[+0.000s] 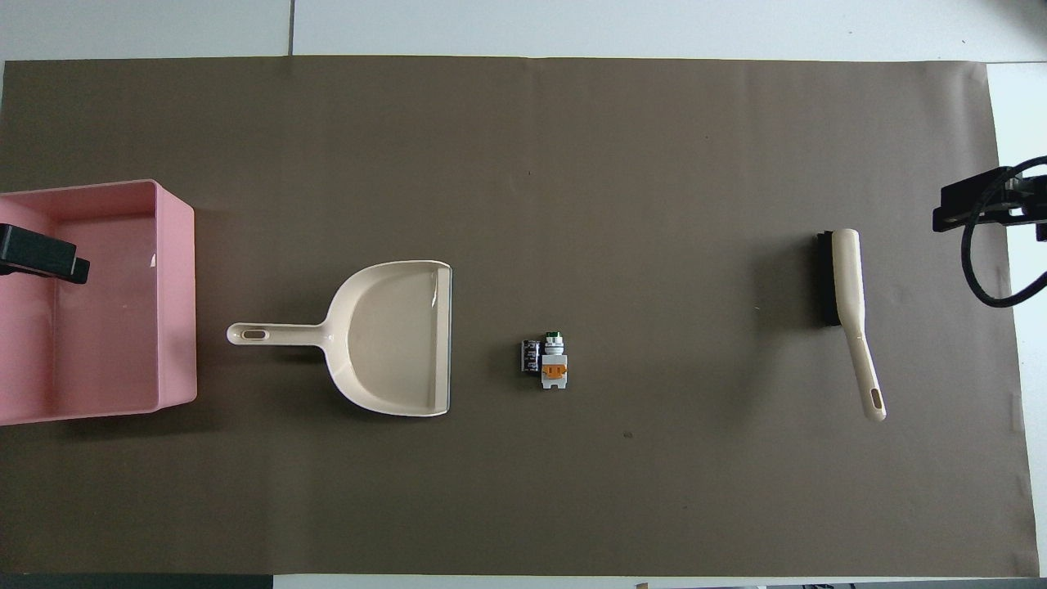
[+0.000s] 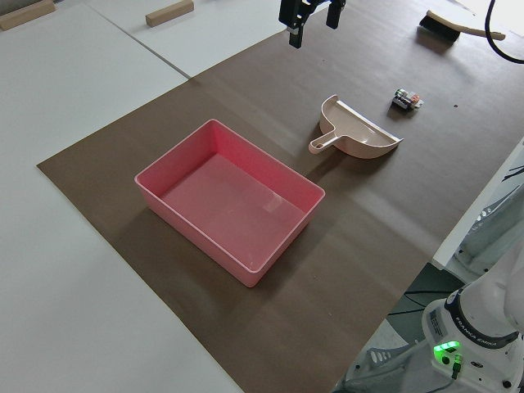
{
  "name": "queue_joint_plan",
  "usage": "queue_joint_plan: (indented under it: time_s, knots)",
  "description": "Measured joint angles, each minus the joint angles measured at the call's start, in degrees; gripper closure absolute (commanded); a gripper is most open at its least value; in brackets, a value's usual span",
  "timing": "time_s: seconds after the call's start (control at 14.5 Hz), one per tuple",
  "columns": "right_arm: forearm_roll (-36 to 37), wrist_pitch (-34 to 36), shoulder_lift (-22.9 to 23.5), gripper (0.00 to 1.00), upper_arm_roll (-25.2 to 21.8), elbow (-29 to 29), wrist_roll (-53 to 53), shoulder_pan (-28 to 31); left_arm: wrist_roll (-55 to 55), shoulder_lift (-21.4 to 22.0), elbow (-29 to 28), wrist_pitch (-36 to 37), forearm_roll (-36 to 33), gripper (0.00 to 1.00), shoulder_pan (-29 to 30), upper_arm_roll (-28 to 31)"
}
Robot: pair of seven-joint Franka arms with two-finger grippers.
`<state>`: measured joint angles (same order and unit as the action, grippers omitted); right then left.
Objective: Clean e-waste and dump in bin
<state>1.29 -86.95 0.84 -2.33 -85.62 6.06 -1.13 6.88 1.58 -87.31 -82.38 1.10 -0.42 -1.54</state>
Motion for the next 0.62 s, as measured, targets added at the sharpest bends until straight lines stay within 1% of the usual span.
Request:
queue_joint_plan:
  time_s: [0.62]
  knots:
    - [0.00, 0.00, 0.00, 0.01, 0.00, 0.00, 0.00, 0.00, -0.02, 0.00, -0.03, 0.02, 0.00, 0.00, -0.10, -0.72]
